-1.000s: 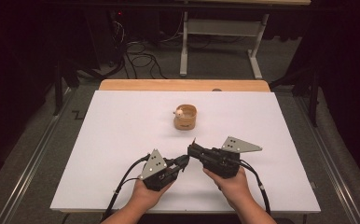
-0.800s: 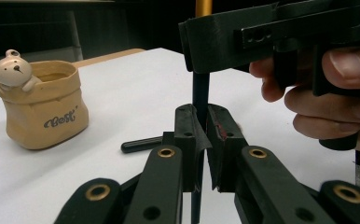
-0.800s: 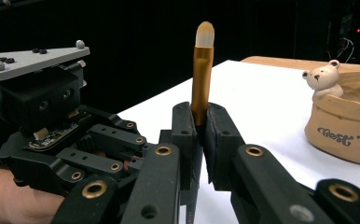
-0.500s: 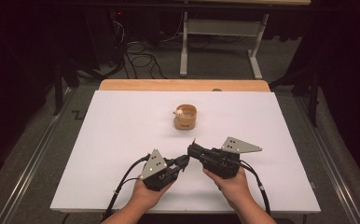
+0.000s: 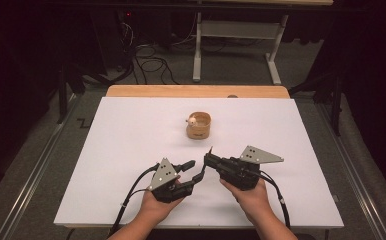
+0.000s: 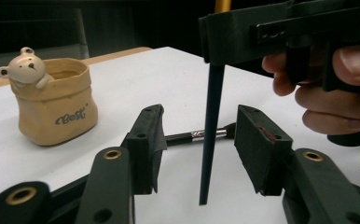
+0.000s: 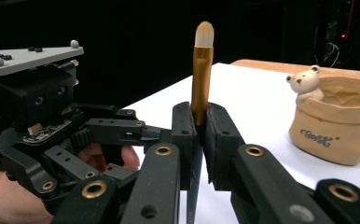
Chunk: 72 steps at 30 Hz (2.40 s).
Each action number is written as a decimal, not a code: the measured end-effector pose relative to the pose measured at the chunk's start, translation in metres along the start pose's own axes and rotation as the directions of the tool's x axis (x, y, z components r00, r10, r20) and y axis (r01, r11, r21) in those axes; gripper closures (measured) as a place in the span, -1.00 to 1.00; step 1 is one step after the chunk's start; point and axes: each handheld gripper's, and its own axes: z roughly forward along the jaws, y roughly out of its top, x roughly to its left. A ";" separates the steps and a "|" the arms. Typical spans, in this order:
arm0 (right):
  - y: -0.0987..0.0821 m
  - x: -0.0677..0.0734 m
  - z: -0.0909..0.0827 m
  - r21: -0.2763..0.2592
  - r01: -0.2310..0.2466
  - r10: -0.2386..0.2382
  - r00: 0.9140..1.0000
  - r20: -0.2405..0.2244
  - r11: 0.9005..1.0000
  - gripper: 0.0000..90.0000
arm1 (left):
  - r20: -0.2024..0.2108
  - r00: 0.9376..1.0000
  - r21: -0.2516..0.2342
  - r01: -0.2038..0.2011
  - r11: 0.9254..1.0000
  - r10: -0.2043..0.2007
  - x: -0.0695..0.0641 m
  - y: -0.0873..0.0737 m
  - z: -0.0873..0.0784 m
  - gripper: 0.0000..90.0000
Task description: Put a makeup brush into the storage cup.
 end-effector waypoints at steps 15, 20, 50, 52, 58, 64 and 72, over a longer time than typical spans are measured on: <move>0.008 -0.010 -0.021 -0.051 0.012 -0.008 0.998 0.066 0.999 0.87 | -0.062 0.997 0.025 0.038 0.999 -0.037 0.023 0.007 -0.022 -0.22; 0.010 -0.015 -0.027 -0.063 0.020 -0.014 0.995 0.094 0.998 0.87 | -0.107 0.994 0.046 0.035 0.998 -0.030 0.034 0.006 -0.041 -0.29; 0.029 -0.044 0.004 -0.066 0.076 -0.058 0.968 0.245 0.995 0.87 | -0.170 0.984 0.093 0.065 0.994 -0.048 0.060 -0.020 -0.077 -0.99; 0.030 -0.046 0.011 -0.058 0.076 -0.059 0.966 0.251 0.995 0.87 | -0.168 0.984 0.089 0.066 0.994 -0.051 0.060 -0.021 -0.077 -0.99; 0.036 -0.052 0.028 -0.056 0.078 -0.060 0.962 0.268 0.995 0.87 | -0.170 0.984 0.081 0.057 0.995 -0.043 0.060 -0.022 -0.077 -0.99; 0.045 -0.058 0.037 -0.061 0.085 -0.064 0.957 0.284 0.995 0.87 | -0.170 0.985 0.074 0.052 0.996 -0.039 0.061 -0.022 -0.078 -0.99; 0.058 -0.069 0.049 -0.057 0.080 -0.058 0.949 0.310 0.995 0.87 | -0.167 0.985 0.066 0.063 0.996 -0.052 0.063 -0.021 -0.080 -0.99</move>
